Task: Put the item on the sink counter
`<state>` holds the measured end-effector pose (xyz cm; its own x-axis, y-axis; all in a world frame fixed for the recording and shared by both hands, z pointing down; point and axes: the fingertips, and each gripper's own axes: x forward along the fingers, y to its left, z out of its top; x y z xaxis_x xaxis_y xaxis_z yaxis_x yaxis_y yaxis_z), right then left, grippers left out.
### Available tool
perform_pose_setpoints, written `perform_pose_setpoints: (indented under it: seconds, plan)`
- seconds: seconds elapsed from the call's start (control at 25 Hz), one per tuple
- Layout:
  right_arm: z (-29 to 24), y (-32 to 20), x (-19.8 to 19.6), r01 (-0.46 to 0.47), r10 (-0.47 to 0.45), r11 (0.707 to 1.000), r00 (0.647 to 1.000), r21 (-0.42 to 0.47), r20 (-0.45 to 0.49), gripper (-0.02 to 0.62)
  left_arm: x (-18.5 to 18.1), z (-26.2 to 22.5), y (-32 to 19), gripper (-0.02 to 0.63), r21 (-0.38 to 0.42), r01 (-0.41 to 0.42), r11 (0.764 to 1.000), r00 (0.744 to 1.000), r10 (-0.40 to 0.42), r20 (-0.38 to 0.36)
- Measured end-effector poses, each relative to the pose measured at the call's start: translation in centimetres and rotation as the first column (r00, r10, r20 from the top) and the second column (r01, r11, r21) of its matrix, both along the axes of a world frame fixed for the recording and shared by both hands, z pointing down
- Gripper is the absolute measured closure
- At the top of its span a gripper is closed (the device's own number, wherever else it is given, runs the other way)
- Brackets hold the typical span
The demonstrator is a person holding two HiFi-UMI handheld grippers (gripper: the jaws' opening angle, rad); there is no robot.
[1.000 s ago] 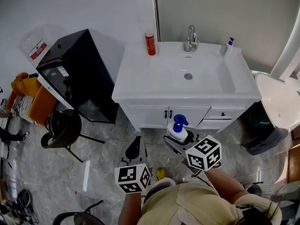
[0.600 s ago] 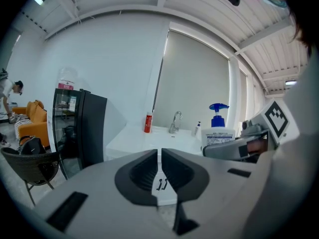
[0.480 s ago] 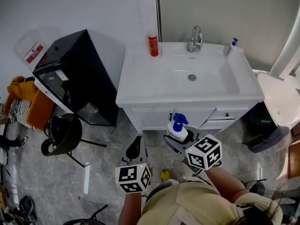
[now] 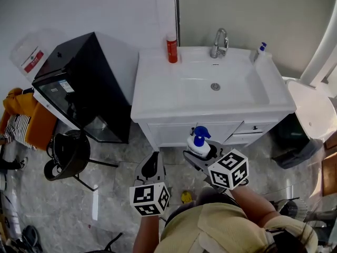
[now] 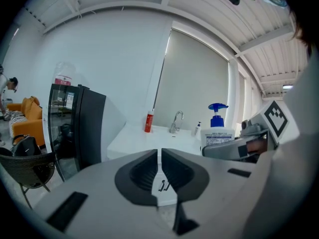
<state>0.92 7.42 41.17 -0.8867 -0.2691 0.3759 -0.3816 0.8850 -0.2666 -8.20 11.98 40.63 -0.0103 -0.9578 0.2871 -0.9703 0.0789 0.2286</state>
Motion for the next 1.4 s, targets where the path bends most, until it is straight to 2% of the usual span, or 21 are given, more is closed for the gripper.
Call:
perform_pose_setpoints:
  seconds: [0.48, 1.0, 1.4]
  plan:
    - [0.1, -2.0, -0.8, -0.026, 0.026, 1.000, 1.000, 0.002, -0.017, 0.388, -0.9, 0.3, -2.2, 0.551, 0.007, -0.028, 1.000, 0.999, 0.028, -0.021]
    - [0.2, -6.0, -2.8, 0.012, -0.012, 1.000, 1.000, 0.003, 0.000, 0.388, -2.4, 0.3, -5.3, 0.551, -0.001, 0.010, 1.000, 1.000, -0.010, -0.003]
    - [0.1, -12.2, -4.2, 0.032, -0.032, 0.999, 0.999, -0.003, 0.011, 0.388, -3.3, 0.3, -12.0, 0.551, -0.010, 0.008, 1.000, 1.000, -0.008, 0.010]
